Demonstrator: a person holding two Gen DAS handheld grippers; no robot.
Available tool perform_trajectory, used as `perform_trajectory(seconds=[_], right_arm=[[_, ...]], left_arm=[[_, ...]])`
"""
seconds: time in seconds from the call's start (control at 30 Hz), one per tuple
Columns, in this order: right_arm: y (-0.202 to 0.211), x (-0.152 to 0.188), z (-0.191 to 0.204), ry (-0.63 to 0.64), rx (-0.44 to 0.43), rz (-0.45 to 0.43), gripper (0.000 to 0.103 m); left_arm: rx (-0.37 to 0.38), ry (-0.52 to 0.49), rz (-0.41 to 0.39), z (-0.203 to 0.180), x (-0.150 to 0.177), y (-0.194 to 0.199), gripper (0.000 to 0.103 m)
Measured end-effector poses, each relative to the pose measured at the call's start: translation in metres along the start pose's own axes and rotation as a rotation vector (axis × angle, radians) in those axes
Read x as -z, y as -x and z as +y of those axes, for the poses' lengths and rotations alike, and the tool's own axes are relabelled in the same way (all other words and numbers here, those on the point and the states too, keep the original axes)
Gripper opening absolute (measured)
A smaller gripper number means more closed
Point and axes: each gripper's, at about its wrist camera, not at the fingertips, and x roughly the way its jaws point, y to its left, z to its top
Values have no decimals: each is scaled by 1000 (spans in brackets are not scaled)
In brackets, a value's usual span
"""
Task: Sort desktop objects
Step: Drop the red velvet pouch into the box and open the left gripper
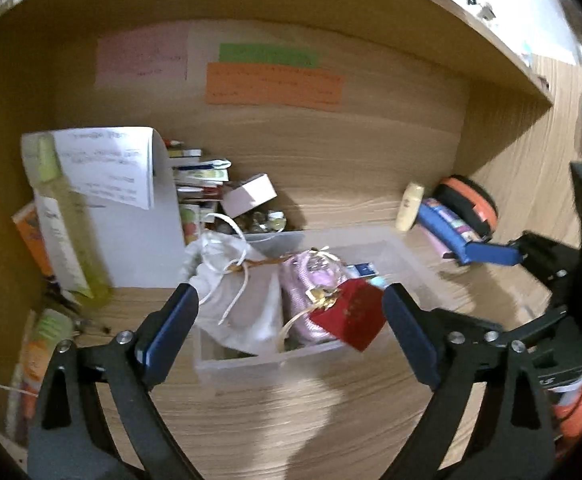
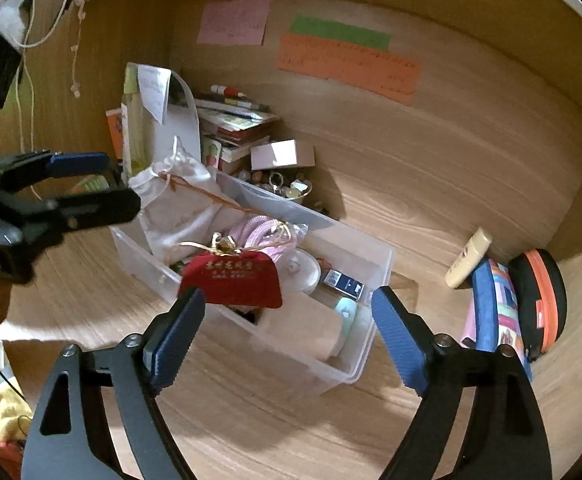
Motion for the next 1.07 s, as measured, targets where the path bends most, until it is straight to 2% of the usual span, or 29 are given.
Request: perform_trajectory(seconds=[0.17,0.33,0.5,0.77,1.07], right_arm=[[16,14,5,-48,16,-43,86],[35,36,6,-130,2,-84,87],[46,52,7,-174,13,-87,93],[59,62,9,-183,14,-102,94],[60,62,13,-170,26,-106,95]], left_arm=[[-103,-44,-21,-9,15,9,102],[-175,-61,-50,-17,28,19,102],[-135,-36,-74,-23,38,33,102],[-118,-12,-87,-35,52,47,102],[-107,-18,-88,-47,61,44,102]])
